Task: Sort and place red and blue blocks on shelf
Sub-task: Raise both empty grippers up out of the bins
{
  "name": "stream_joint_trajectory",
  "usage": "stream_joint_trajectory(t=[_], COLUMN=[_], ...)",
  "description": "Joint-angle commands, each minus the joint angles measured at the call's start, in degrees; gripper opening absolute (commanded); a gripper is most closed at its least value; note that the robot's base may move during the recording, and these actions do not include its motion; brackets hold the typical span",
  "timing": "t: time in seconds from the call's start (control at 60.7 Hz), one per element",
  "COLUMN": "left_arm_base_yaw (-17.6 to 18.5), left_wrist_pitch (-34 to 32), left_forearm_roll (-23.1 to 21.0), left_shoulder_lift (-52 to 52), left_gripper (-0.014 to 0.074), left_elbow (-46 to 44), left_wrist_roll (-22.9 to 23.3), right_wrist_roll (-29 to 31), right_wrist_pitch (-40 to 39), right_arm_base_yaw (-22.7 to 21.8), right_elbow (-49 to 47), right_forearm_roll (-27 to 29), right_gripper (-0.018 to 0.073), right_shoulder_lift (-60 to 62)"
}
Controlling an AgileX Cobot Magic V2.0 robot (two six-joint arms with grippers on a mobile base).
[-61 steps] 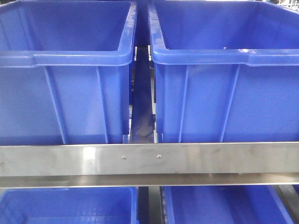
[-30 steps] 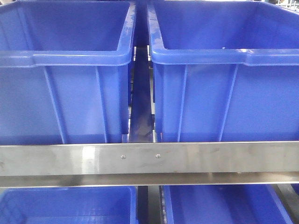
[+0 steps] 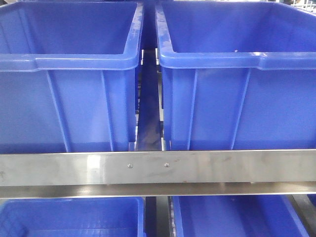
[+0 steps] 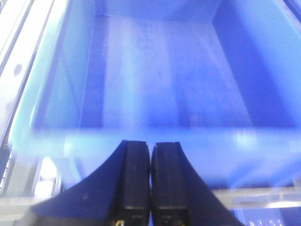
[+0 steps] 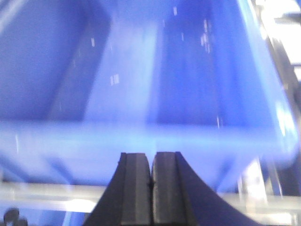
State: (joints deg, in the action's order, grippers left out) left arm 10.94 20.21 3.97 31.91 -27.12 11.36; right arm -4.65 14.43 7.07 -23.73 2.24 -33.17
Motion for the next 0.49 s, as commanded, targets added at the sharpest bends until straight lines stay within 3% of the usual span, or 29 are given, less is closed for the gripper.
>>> stream_joint_trajectory(t=[0.0,0.478], left_arm_base_yaw=[-0.1,-0.1], left_wrist_pitch=[-4.1,-4.5], left_forearm_roll=[0.4,0.4], left_shoulder_lift=[-1.9,-2.4], left_gripper=[0.0141,0.0139], left_elbow=[0.4,2.0], left_wrist_roll=[0.0,0.0], right_wrist_roll=[0.1,0.1], right_wrist_pitch=[-4.7,-4.0], right_arm_base_yaw=[-0.3,-0.3], right_elbow=[0.0,0.3], right_forearm_roll=[-0.5,-0.5], right_gripper=[0.0068,0.0068], right_shoulder_lift=[1.4,1.6])
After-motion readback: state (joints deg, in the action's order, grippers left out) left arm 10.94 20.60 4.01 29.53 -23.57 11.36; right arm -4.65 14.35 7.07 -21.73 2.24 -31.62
